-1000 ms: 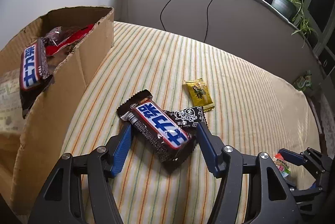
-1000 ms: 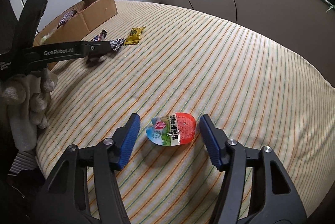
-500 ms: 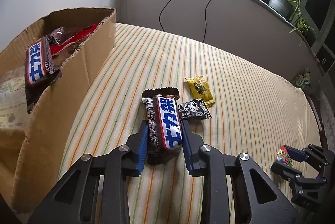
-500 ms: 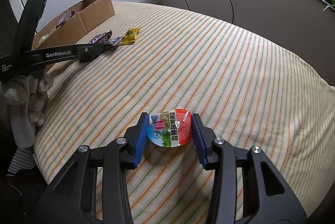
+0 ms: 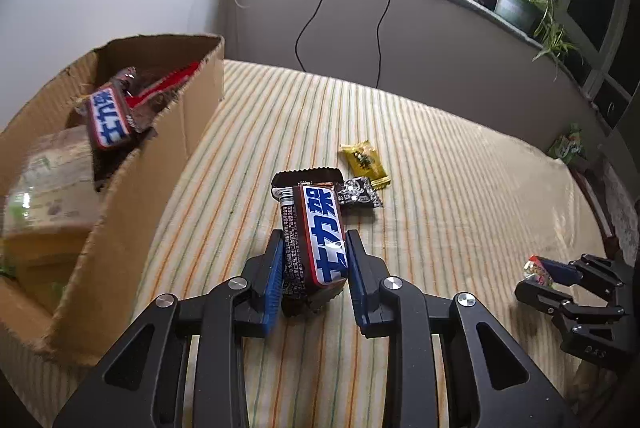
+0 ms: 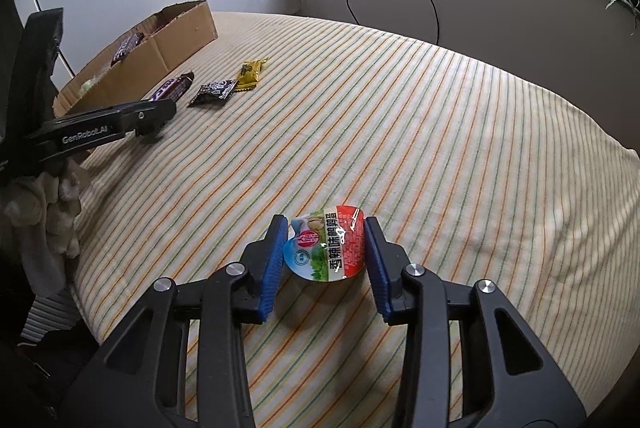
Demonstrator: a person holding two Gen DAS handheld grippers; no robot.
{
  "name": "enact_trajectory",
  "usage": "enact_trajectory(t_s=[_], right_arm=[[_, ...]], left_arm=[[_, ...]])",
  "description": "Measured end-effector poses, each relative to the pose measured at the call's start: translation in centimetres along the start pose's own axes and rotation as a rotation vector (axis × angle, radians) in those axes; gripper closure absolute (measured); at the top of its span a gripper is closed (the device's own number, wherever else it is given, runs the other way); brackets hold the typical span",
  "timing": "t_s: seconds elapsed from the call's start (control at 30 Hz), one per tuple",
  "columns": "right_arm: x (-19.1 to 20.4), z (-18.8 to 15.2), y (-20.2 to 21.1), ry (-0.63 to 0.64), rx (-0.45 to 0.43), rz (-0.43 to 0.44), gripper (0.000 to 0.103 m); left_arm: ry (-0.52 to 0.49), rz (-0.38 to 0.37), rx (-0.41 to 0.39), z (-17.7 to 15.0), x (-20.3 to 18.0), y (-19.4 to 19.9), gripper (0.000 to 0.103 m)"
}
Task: Organize snacks
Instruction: 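Carry the Snickers and jelly cup over the box with both tools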
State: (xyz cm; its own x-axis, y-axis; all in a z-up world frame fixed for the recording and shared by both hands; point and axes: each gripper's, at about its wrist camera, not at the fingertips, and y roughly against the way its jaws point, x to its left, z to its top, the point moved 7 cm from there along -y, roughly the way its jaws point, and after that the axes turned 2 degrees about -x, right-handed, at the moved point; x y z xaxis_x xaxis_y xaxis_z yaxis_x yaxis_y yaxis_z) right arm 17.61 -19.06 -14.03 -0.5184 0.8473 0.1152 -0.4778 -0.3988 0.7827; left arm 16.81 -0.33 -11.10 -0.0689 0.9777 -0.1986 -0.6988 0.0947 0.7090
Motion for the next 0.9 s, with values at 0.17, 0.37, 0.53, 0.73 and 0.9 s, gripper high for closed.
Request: enact_trajectory(t_s=[0.17, 0.37, 0.53, 0.73, 0.9], right_arm=[[0.8, 0.4, 0.9, 0.008, -0.019, 0.000, 0.063], [2.4, 1.4, 2.3, 0.034, -0.045, -0.002, 0.063], [3.9, 2.4, 3.0, 0.050, -0.063, 0.010, 0.063], [5.8, 3.6, 3.1, 0.076, -0.068, 0.020, 0.063], [7.5, 4.6, 2.7, 0.090, -0.071, 0.035, 0.063]], left_arm=[[-0.002, -0.012, -0.029, 0.2, -0.1, 1.5, 0.075], [-0.003, -0.025, -0.071, 0.7, 0.2, 3.5, 0.075], [-0.002, -0.024, -0.102, 1.0, 0.6, 5.0, 0.075], [0.014, -0.017, -0.129, 1.2, 1.9, 6.1, 0.075], [0.038, -0.006, -0.143, 1.3, 3.1, 6.7, 0.075]])
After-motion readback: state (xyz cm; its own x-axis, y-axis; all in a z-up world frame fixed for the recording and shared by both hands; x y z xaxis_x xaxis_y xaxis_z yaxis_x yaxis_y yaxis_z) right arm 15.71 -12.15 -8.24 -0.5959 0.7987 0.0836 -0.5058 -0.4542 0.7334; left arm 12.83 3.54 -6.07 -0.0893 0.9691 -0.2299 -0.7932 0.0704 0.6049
